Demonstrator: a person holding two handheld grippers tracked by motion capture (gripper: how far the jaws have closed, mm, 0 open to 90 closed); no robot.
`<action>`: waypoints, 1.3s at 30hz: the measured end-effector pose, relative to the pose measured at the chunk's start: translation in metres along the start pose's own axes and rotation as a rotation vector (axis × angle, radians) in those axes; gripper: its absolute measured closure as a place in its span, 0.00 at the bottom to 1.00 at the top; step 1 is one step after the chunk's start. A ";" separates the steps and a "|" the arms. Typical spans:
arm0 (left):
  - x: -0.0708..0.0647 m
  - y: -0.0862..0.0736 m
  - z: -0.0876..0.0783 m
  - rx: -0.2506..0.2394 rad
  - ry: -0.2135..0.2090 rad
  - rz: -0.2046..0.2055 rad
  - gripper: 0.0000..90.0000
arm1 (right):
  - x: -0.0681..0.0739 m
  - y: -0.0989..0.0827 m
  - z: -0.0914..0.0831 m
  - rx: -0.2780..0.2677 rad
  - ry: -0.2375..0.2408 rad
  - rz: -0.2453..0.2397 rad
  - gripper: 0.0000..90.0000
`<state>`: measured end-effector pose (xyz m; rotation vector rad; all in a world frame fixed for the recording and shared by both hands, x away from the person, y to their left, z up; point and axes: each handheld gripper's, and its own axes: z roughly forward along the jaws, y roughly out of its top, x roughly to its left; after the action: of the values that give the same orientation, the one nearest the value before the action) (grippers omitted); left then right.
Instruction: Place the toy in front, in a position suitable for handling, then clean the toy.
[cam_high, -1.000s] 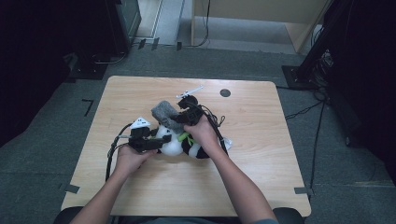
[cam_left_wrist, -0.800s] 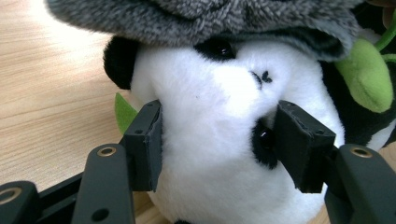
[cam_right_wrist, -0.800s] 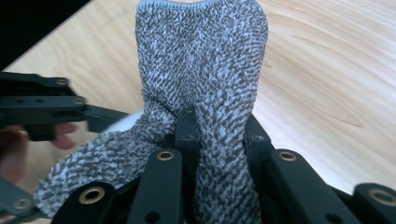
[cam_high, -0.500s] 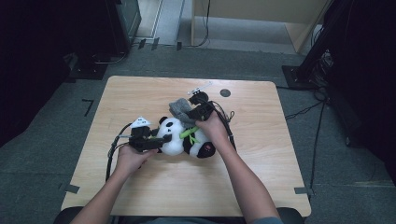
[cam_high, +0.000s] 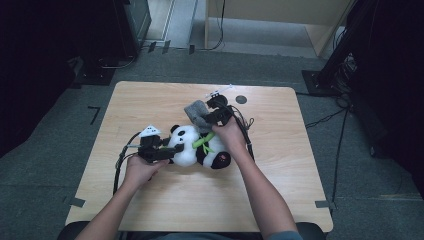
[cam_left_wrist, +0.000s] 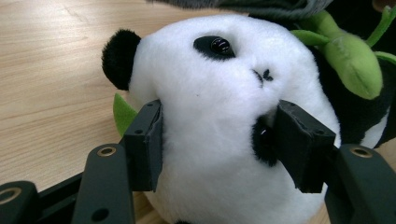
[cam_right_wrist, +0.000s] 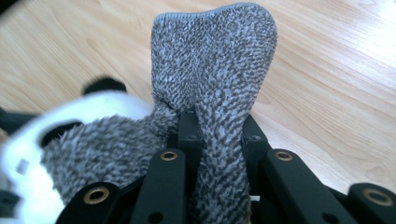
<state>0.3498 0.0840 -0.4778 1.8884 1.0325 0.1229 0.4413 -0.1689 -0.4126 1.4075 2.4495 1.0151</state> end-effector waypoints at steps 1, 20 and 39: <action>0.000 0.000 0.000 0.001 0.001 0.003 0.44 | -0.002 0.001 -0.004 -0.026 0.030 0.030 0.86; -0.001 -0.002 0.000 -0.019 0.021 0.023 0.43 | 0.070 0.011 -0.001 -0.074 0.210 -0.122 0.86; 0.000 0.002 0.002 0.019 0.028 -0.002 0.47 | 0.031 -0.006 0.010 0.006 0.083 -0.079 0.86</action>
<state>0.3517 0.0821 -0.4767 1.9076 1.0579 0.1385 0.4240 -0.1411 -0.4175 1.2833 2.5462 1.0706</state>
